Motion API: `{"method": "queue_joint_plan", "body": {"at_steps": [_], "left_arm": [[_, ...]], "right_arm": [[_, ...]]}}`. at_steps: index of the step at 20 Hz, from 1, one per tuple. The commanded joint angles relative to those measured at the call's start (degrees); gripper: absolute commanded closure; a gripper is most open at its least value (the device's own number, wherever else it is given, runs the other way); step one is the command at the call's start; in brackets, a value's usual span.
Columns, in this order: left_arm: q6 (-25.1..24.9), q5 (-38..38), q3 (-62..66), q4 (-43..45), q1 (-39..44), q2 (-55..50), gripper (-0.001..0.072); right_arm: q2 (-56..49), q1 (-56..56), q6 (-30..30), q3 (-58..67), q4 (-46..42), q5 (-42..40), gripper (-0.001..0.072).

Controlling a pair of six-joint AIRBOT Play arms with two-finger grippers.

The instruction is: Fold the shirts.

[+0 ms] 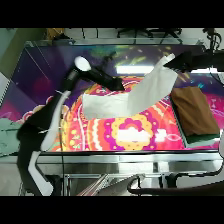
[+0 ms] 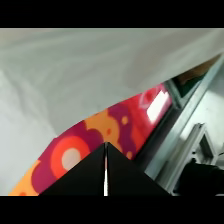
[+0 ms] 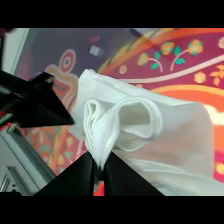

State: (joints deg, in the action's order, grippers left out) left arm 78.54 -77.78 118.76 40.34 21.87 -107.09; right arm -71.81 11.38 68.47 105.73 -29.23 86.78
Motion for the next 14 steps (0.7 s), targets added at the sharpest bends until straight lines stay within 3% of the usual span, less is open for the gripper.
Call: {"method": "queue_joint_plan", "body": {"at_steps": [1, 6, 9, 10, 11, 12, 14], "left_arm": [[-3.4, -4.0, 0.1, -6.6, -10.5, 15.1, 0.0694], [-5.7, -7.1, -0.6, -7.0, -22.8, 30.6, 0.0693], [-9.4, -7.2, -9.4, -7.0, -26.1, 37.9, 0.0694], [-10.8, -7.1, -13.7, -7.0, -26.6, 40.3, 0.0693], [-11.8, -6.6, -17.8, -7.0, -26.6, 42.4, 0.0694], [-12.9, -5.6, -22.2, -7.0, -26.6, 44.3, 0.0694], [-14.7, -3.9, -29.0, -7.0, -26.6, 47.1, 0.0693]], "right_arm": [[-2.2, -10.3, 0.2, 0.1, 2.4, -6.9, 0.0693], [-12.7, -35.8, -0.3, 0.1, 2.3, -29.5, 0.0692], [-24.5, -48.9, -7.5, 0.1, 2.3, -46.7, 0.0681], [-28.3, -52.2, -9.3, 0.1, 2.3, -52.2, 0.0565], [-31.5, -54.6, -9.3, 0.1, 2.4, -55.9, 0.0373], [-33.4, -55.8, -9.4, 0.1, 2.7, -56.8, 0.0335], [-33.6, -54.8, -10.2, 0.1, 2.2, -54.5, 0.0335]]}}
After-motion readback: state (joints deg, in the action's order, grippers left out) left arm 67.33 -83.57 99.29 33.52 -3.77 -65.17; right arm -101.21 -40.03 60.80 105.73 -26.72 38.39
